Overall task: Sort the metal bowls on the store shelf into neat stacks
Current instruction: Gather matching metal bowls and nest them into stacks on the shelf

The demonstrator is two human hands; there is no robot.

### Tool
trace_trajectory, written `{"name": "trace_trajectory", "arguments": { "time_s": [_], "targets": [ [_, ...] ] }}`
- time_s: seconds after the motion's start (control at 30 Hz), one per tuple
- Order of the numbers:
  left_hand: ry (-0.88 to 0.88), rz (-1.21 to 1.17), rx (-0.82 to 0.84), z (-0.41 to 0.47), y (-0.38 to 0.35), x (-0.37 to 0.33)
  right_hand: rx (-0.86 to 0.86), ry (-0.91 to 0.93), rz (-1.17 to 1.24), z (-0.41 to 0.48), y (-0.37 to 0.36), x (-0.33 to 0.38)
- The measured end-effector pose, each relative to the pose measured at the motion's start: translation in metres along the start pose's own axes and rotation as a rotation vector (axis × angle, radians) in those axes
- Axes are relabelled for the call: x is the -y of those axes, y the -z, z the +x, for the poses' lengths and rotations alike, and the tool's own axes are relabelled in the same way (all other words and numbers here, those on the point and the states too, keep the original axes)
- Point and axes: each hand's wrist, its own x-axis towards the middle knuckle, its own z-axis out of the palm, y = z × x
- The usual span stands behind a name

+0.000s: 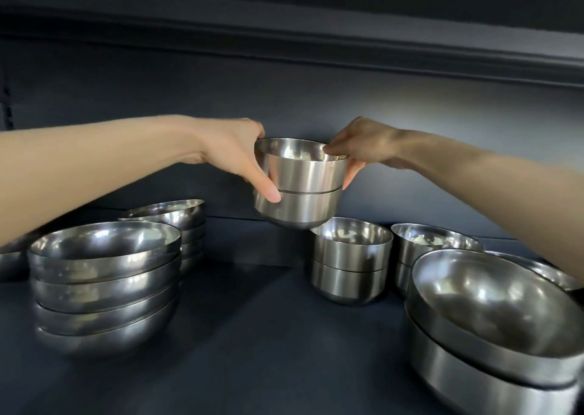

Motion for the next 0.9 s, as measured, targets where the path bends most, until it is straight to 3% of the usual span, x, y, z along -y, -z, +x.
{"name": "trace_trajectory", "arguments": {
  "time_s": [0.3,0.9],
  "targets": [
    [-0.108,-0.093,-0.022,0.022,-0.031,-0.049,-0.139,-0.121,0.0,-0.042,0.03,-0.043],
    [-0.007,-0.296,0.134,0.034,-0.064,-0.041,0.009,-0.199,0.003,-0.041,0.012,-0.066]
  ]
}}
